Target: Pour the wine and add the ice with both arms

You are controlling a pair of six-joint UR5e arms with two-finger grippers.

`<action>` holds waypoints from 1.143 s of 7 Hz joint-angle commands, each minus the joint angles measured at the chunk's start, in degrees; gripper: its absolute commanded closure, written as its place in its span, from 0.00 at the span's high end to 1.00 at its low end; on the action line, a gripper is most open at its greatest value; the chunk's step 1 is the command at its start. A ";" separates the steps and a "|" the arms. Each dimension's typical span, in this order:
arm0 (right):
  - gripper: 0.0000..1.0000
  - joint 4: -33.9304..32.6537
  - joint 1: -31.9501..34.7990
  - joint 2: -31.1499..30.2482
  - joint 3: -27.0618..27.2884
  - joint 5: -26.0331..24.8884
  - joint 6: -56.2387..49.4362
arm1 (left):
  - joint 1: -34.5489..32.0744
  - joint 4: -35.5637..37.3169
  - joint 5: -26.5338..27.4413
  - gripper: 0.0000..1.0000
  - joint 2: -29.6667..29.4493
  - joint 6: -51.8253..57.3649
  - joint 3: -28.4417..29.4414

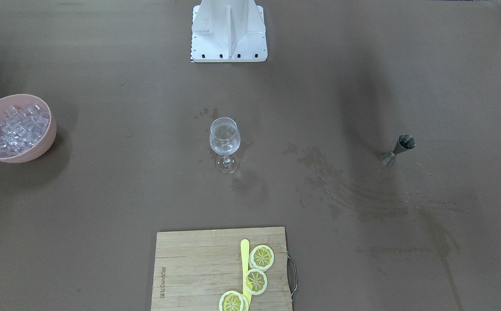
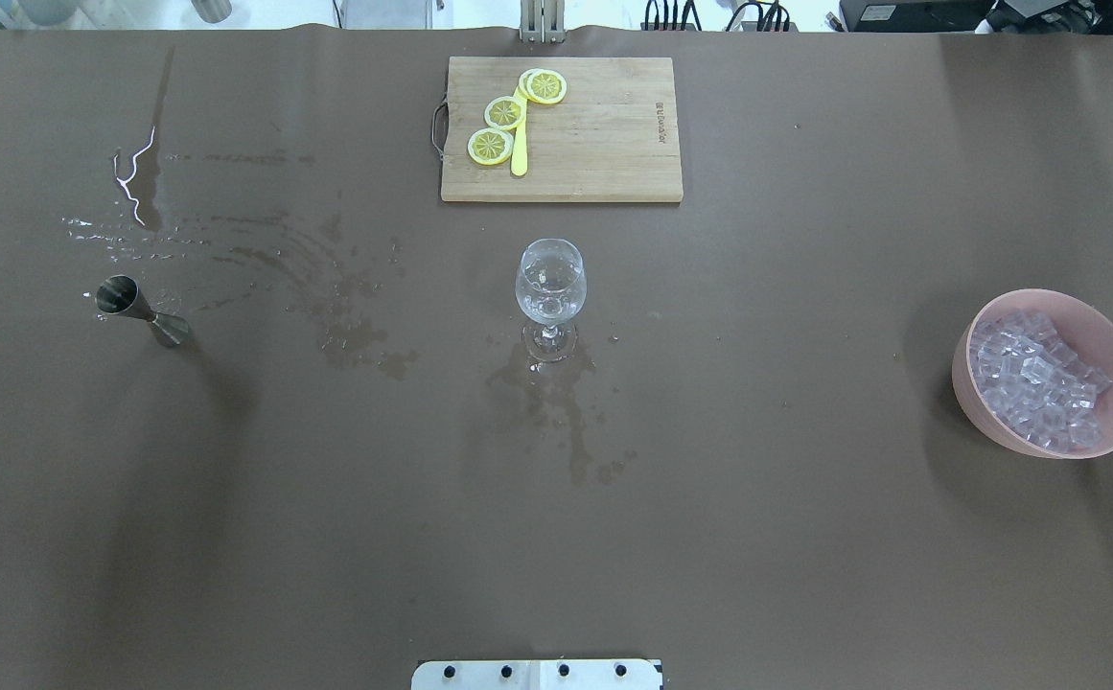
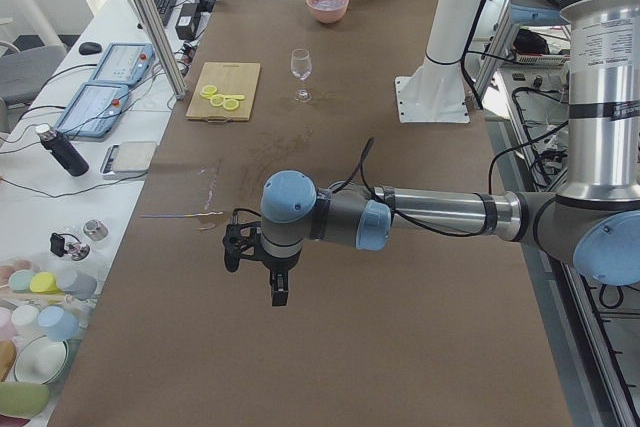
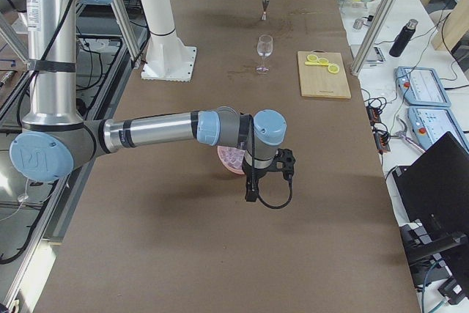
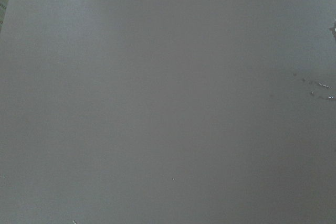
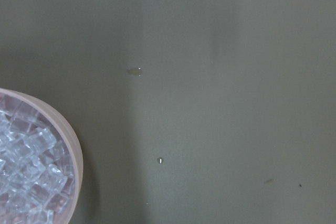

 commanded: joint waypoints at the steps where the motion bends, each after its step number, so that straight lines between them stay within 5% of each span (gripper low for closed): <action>1: 1.00 0.00 -0.02 0.21 0.15 0.00 1.81 | 0.00 -0.06 -0.06 0.98 -0.56 -0.18 -0.10; 6: 1.00 0.00 0.06 0.74 0.85 0.26 2.62 | 5.85 -6.30 -3.21 0.98 -3.45 -1.41 -4.58; 8: 1.00 0.00 0.06 0.74 1.03 0.53 2.62 | 8.61 -7.00 -3.23 0.98 -6.44 -11.11 -3.97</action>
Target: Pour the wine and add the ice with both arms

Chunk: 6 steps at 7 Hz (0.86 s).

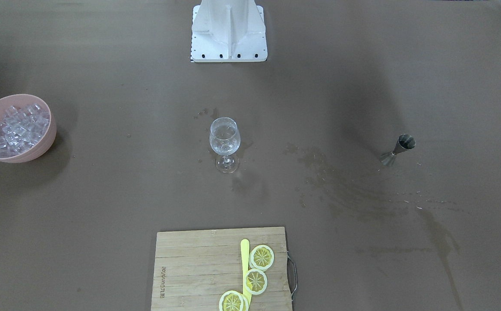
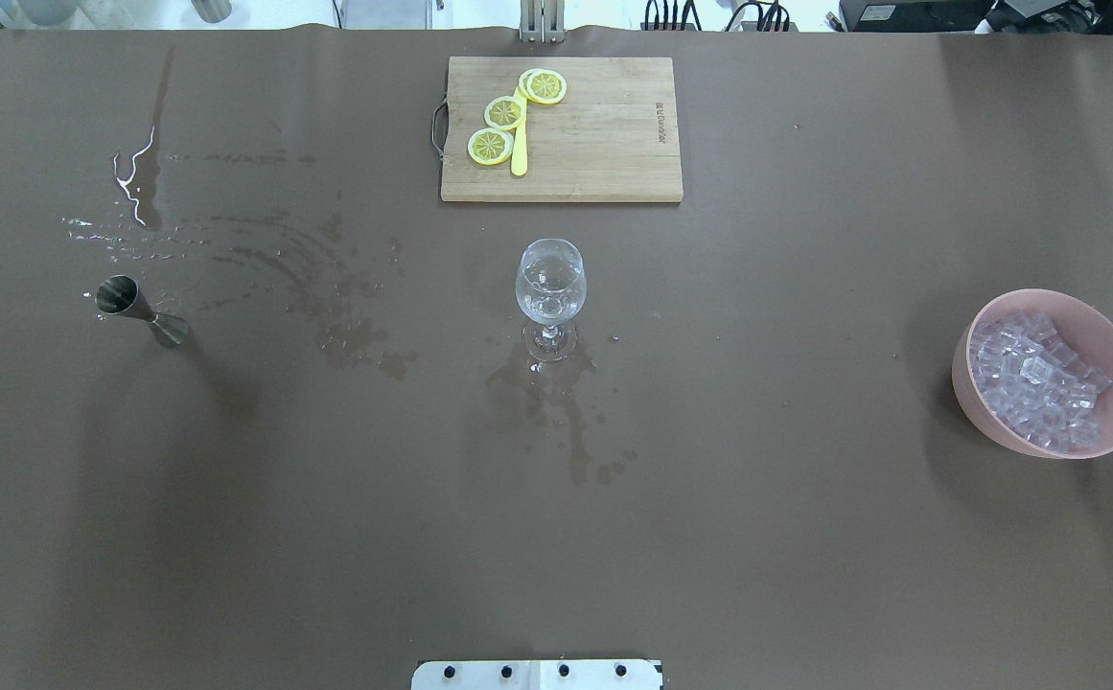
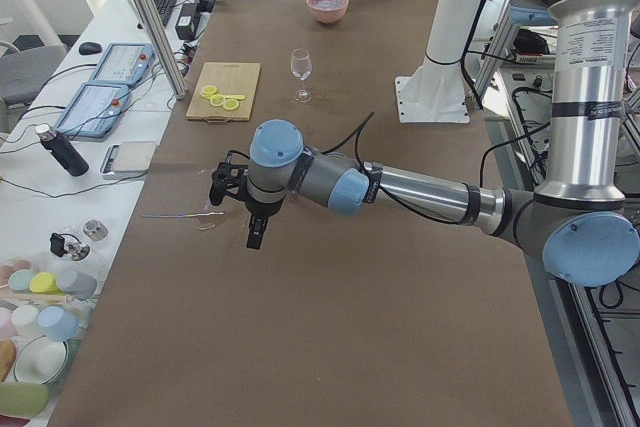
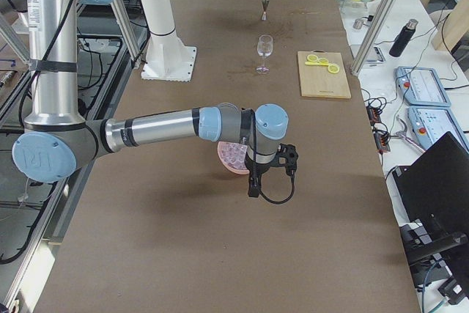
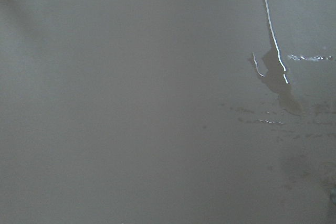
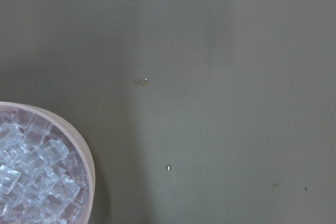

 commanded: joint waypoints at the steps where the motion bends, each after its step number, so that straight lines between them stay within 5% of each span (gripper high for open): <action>1: 1.00 0.00 -0.09 0.00 0.13 0.16 0.09 | 4.37 -0.75 0.50 0.98 -2.00 -6.95 -2.52; 3: 1.00 0.00 0.00 -0.17 0.13 0.25 0.09 | 9.81 -0.83 3.49 0.98 -1.66 -16.89 -9.54; 4: 1.00 0.00 0.00 -0.17 0.13 0.25 0.09 | 16.20 -0.83 12.90 0.98 -1.22 -18.72 -15.15; 6: 1.00 0.00 -0.09 -0.17 0.13 0.25 0.09 | 22.22 -3.01 18.09 0.97 1.51 -23.64 -20.72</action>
